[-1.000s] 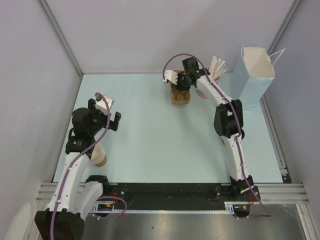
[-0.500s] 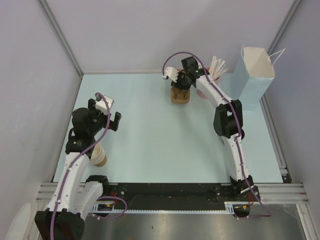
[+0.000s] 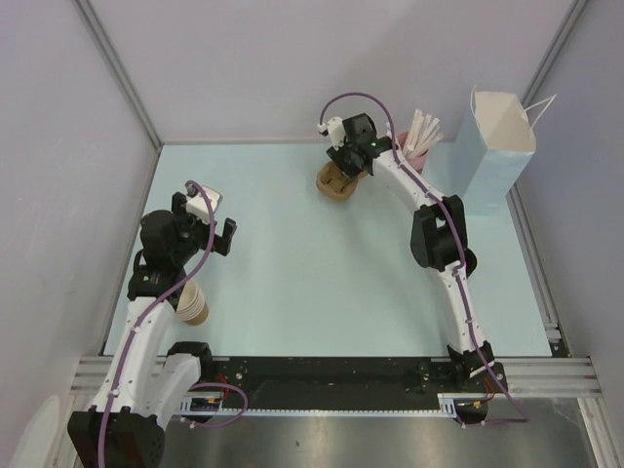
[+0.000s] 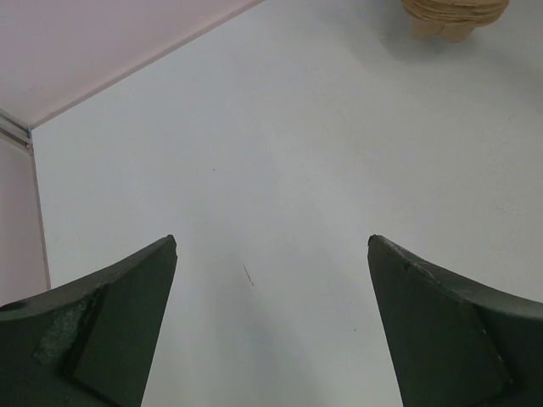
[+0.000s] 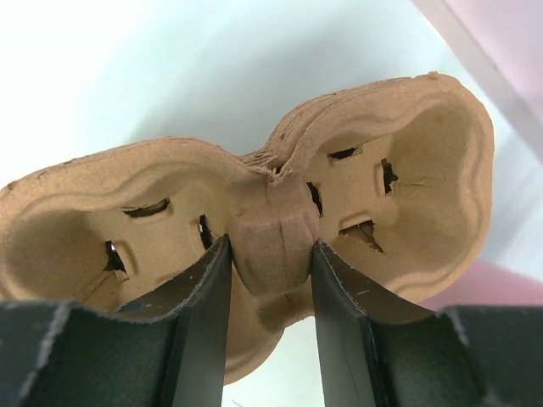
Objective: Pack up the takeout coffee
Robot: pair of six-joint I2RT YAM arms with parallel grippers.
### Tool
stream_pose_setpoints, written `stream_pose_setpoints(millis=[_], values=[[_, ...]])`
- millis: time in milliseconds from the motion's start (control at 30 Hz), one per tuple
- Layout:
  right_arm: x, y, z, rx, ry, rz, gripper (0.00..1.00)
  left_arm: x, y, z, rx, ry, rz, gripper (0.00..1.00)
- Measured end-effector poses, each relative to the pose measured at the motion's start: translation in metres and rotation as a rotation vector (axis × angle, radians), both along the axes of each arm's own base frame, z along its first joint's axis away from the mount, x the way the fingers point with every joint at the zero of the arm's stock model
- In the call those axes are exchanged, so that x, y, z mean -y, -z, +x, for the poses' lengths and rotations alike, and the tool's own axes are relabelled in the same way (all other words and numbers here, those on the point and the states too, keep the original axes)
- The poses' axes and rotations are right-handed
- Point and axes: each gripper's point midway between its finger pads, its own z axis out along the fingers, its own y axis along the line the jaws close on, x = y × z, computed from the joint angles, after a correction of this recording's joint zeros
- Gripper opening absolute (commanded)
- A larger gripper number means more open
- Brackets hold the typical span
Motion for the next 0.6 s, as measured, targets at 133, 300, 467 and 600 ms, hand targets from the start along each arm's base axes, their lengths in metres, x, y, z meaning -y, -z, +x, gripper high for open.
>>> stream_pose_setpoints(millis=[133,300,467,600], values=[[0.009,0.014,0.009,0.006,0.145,0.041,0.39,-0.001,0.000,0.000,0.000,-0.003,0.001,0.99],[0.021,0.008,0.024,0.063,0.274,0.076,0.42,-0.002,0.001,0.000,-0.002,-0.009,0.003,1.00],[0.024,-0.005,0.042,0.130,0.331,0.110,0.57,-0.002,0.001,0.000,-0.003,-0.010,0.003,0.99],[0.023,-0.011,0.047,0.159,0.339,0.124,0.61,-0.002,0.001,0.000,-0.004,-0.010,0.003,0.99]])
